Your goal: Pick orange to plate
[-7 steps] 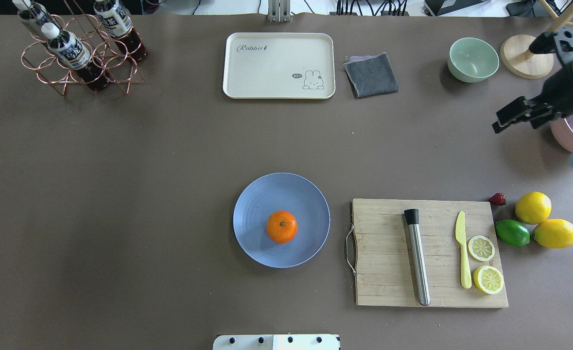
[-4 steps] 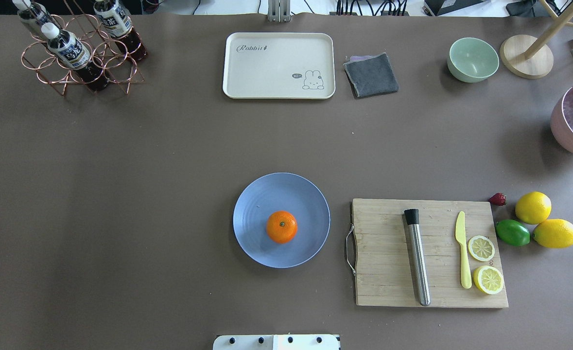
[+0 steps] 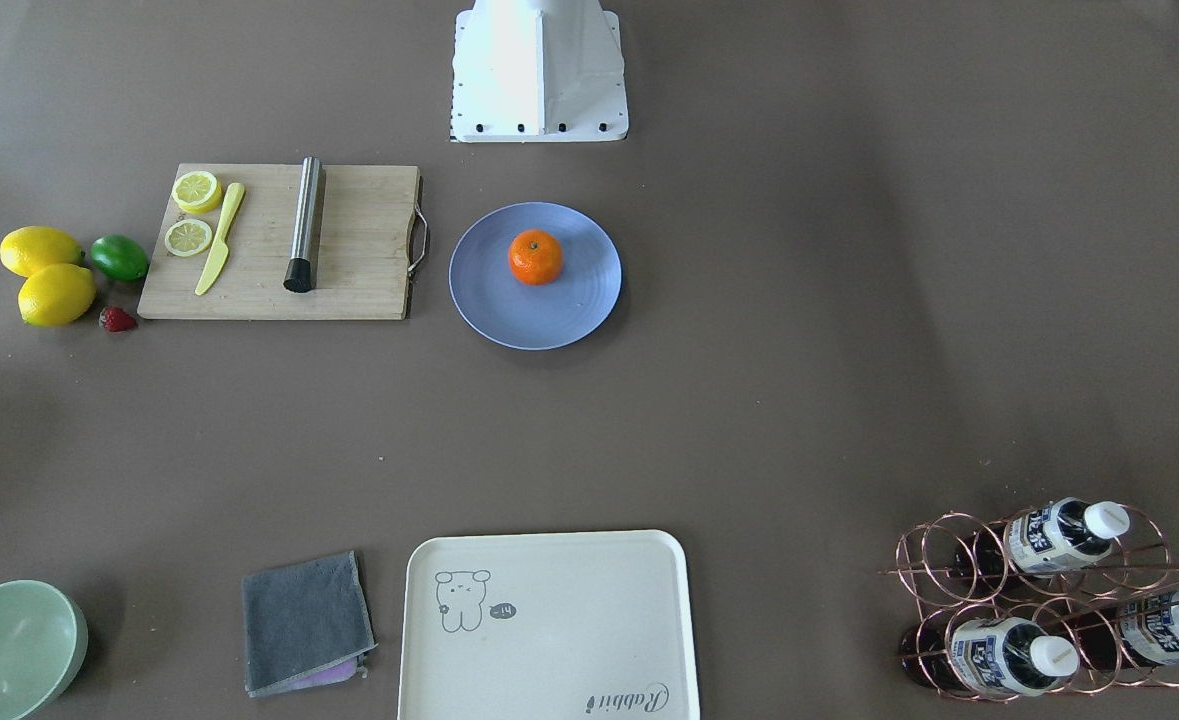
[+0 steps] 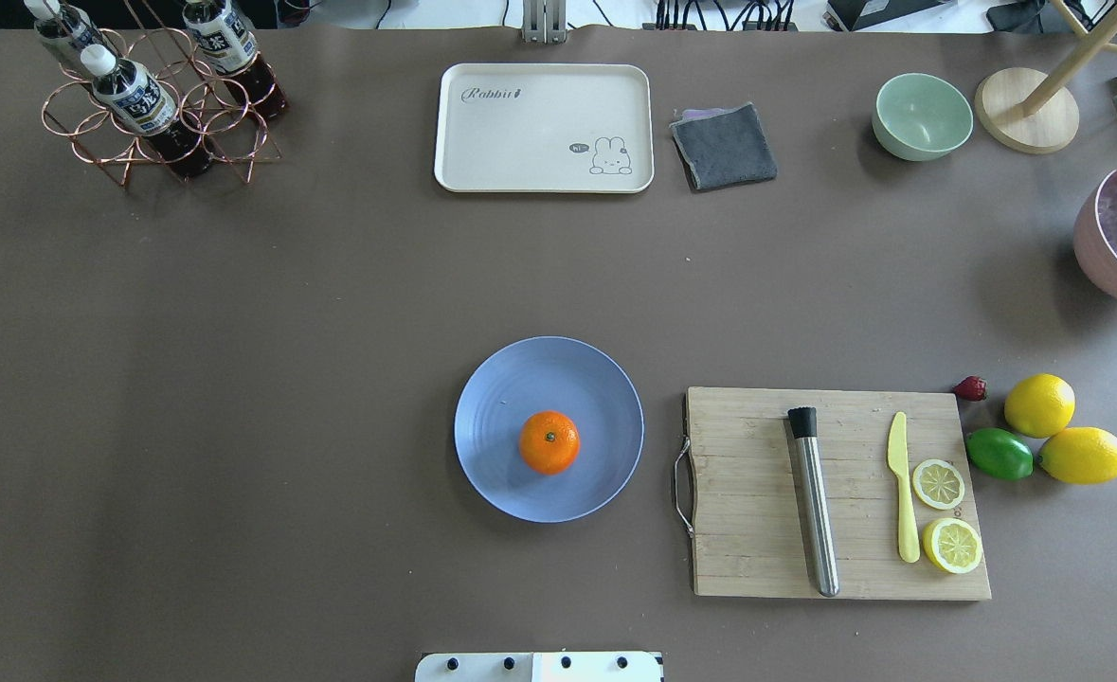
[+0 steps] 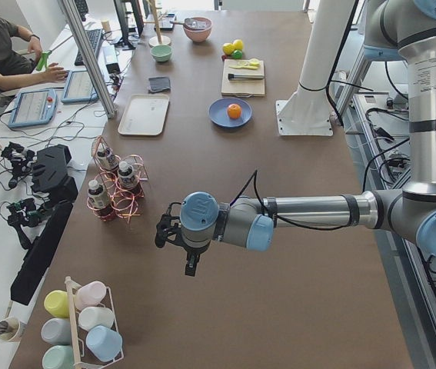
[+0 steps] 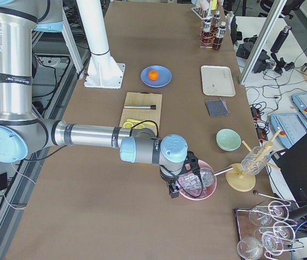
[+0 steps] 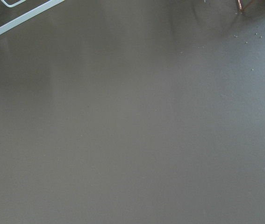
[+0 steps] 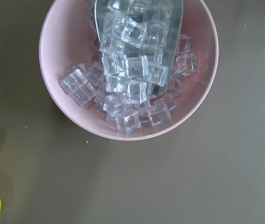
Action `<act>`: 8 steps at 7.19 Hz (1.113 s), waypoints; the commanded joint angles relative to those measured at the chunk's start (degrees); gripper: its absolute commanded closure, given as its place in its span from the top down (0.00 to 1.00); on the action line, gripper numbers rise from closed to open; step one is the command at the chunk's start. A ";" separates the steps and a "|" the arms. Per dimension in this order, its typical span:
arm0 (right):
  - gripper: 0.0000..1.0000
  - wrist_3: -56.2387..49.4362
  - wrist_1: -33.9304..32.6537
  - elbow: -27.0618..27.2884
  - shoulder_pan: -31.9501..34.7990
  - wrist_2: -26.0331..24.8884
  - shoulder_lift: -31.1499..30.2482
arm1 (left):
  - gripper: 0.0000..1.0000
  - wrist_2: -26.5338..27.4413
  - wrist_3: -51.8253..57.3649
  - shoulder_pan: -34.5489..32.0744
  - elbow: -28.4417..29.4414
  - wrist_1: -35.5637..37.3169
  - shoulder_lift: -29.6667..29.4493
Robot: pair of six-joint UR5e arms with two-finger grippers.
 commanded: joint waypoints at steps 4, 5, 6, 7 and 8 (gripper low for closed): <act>1.00 0.50 0.16 -1.43 -0.22 -0.50 1.22 | 0.98 1.68 0.16 0.05 -1.37 3.05 0.22; 1.00 0.50 0.16 -1.53 -0.22 -0.50 1.22 | 0.98 1.68 0.16 -0.04 -1.54 3.06 0.57; 1.00 0.59 0.16 -1.53 -0.31 -0.50 1.22 | 0.98 1.77 0.16 0.05 -1.46 3.06 0.66; 1.00 0.50 0.16 -1.53 -0.57 -0.50 1.31 | 0.98 1.77 0.16 0.05 -1.37 3.15 0.83; 1.00 0.59 0.16 -1.53 -0.57 -0.50 1.65 | 0.98 1.77 0.16 -0.04 -1.37 3.06 0.92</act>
